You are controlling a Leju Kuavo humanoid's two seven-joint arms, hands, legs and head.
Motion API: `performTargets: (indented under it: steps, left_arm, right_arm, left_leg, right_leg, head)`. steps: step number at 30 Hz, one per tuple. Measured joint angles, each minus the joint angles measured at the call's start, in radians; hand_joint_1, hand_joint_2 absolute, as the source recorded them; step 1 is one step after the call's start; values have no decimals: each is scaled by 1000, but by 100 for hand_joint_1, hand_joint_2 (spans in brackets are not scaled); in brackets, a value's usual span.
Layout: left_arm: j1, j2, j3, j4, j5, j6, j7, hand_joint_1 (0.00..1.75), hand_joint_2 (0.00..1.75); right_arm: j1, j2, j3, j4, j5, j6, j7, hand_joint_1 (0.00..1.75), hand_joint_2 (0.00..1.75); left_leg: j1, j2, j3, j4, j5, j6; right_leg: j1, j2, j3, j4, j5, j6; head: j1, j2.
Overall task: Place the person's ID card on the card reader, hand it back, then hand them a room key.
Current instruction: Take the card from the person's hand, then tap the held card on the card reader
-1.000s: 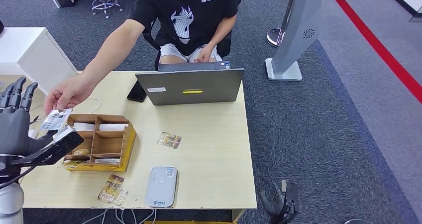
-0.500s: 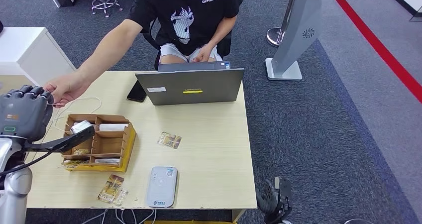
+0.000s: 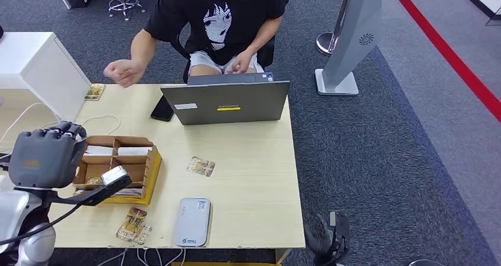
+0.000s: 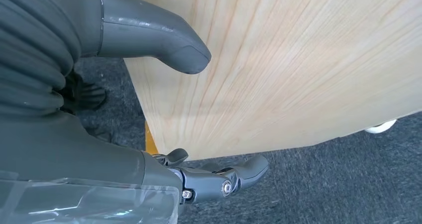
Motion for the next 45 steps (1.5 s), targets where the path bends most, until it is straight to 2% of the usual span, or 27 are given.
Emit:
performTargets:
  steps: [8,16,31,38,45]
  left_arm:
    - [127,-37,-84,-90,4,55,-54,175,175]
    - [177,-42,-150,-87,55,55,-79,175,175]
    - [205,-86,-209,117,101,10,-96,175,175]
    - [209,-88,-235,224,102,0,-92,175,175]
    - [209,-88,-251,271,100,-7,-78,175,175]
  right_arm:
    - [14,0,-1,-19,-29,2,1,0,175]
    - [21,0,-1,-35,-41,1,4,0,175]
    - [21,0,16,-41,-42,1,9,0,175]
    - [21,0,38,-41,-41,1,11,0,175]
    - [21,0,54,-39,-42,1,11,0,175]
  left_leg:
    - [0,0,0,0,0,0]
    - [0,0,0,0,0,0]
    - [0,0,0,0,0,0]
    - [0,0,0,0,0,0]
    - [0,-1,-1,0,0,0]
  right_leg:
    - [0,0,0,0,0,0]
    - [0,0,0,0,0,0]
    - [0,-1,0,0,0,0]
    - [0,-1,0,0,0,0]
    - [0,-1,0,0,0,0]
  head:
    - [0,0]
    - [0,0]
    - [0,0]
    - [0,0]
    - [0,0]
